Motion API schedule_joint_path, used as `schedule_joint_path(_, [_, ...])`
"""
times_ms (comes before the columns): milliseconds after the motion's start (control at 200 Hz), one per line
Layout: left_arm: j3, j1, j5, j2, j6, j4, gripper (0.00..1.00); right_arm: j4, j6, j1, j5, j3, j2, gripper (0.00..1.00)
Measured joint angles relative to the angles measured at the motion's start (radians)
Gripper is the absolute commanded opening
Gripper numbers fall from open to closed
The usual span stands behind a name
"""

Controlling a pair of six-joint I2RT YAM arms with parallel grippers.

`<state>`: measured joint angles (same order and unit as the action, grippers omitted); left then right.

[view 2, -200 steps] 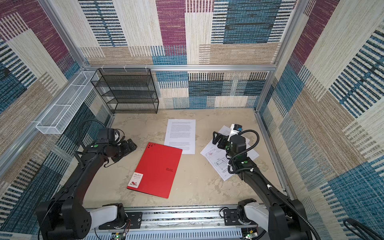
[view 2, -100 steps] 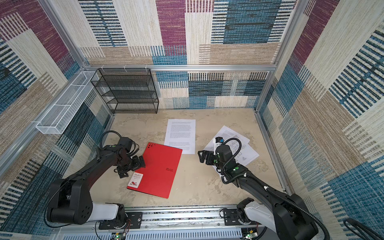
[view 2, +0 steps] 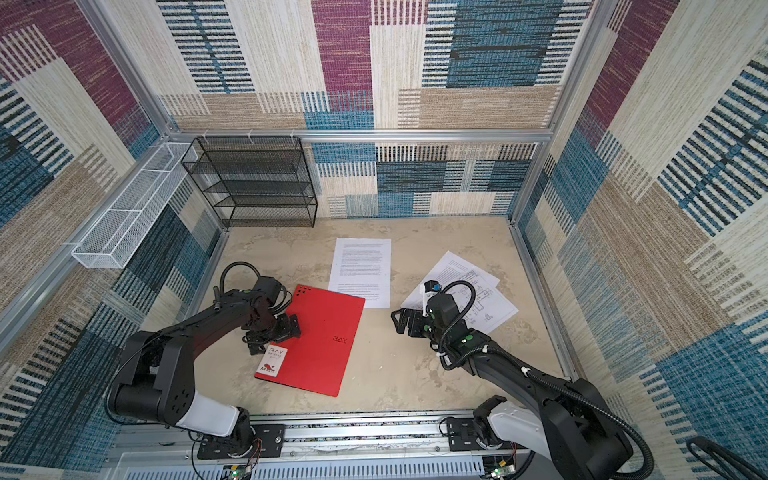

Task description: Put the files into the folder

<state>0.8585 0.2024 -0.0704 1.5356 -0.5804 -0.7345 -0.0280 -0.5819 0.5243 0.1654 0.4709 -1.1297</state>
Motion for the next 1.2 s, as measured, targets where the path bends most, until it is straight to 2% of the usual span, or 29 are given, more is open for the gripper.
schedule_joint_path(240, [0.035, 0.165, -0.044, 0.043, -0.063, 0.039, 0.99, 0.016, -0.003, 0.0, 0.034, 0.062, -0.09, 1.0])
schedule_joint_path(381, [0.049, 0.234, -0.076, 0.052, -0.114, 0.076, 0.94, 0.013, -0.003, 0.0, 0.12, 0.116, -0.205, 1.0])
schedule_joint_path(541, [0.06, 0.31, -0.19, 0.056, -0.143, 0.169, 0.92, -0.002, -0.003, 0.001, 0.201, 0.147, -0.307, 1.0])
schedule_joint_path(616, [0.059, 0.321, -0.251, 0.056, -0.151, 0.222, 0.89, -0.005, -0.004, 0.001, 0.217, 0.168, -0.345, 1.0])
schedule_joint_path(736, [0.063, 0.322, -0.25, 0.069, -0.158, 0.246, 0.86, 0.001, -0.012, 0.002, 0.205, 0.195, -0.38, 1.0])
schedule_joint_path(977, [0.056, 0.323, -0.248, 0.08, -0.172, 0.255, 0.82, 0.072, 0.006, 0.003, 0.059, 0.256, -0.388, 1.0])
schedule_joint_path(1197, [0.041, 0.323, -0.264, 0.077, -0.178, 0.298, 0.76, 0.048, 0.021, 0.002, 0.066, 0.255, -0.452, 1.0])
